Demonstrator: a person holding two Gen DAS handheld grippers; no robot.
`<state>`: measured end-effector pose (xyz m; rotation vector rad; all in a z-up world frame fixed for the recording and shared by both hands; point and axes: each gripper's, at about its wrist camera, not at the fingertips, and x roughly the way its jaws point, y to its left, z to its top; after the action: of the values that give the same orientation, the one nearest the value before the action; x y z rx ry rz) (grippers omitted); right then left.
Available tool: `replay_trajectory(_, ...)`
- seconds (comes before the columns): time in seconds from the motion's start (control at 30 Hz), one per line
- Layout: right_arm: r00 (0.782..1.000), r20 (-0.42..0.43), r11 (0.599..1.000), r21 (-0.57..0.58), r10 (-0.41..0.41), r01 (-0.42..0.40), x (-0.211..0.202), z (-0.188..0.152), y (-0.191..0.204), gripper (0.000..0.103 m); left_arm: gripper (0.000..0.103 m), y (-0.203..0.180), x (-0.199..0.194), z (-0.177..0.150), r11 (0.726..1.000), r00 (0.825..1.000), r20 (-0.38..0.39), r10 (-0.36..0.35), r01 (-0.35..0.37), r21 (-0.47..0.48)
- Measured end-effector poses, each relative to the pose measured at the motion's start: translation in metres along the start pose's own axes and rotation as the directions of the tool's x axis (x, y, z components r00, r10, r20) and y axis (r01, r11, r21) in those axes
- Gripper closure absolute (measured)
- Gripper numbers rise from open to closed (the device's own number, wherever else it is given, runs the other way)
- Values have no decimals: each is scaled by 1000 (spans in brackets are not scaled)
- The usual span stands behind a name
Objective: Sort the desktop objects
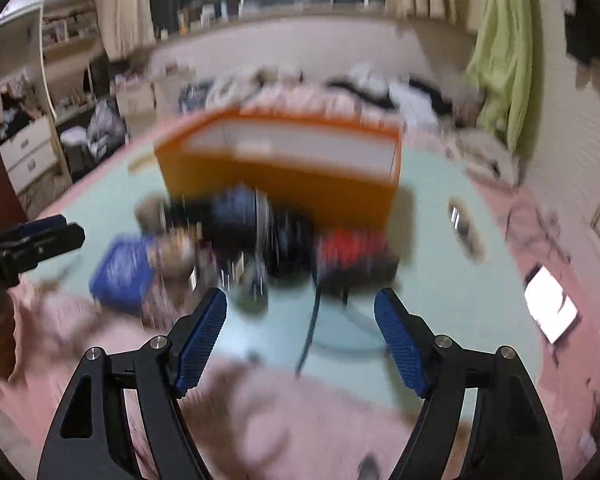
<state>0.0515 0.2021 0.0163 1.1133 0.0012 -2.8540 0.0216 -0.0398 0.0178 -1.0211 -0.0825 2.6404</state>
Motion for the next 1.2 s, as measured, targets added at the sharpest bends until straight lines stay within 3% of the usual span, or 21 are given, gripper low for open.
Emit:
replay_trajectory(0.1,999,-36,999,35,-1,2,8,-2,-10,26,0,-9,8,-10,996,998,9,58,-59,70)
replay_trajectory(0.2,996,-91,998,63,-8,14,19,-6,-20,26,0,-9,10,-13,998,999,13,34,-35,58)
replay_trajectory(0.3,995,-82,998,25,-56,58,21,-9,-20,26,0,-3,12,-14,1000,1000,7,-7,6,29)
replay_trajectory(1.0,995,-82,998,26,-58,60,23,-11,-18,22,0,-8,9,-11,999,1000,28,7,-8,40)
replay_trajectory(1.1,995,-83,998,28,-58,61,24,-12,-17,21,0,-17,3,-1,996,996,19,-85,84,27)
replay_trajectory(1.2,995,-82,998,28,-59,61,24,-12,-16,20,0,-33,5,14,996,998,-2,-67,67,61)
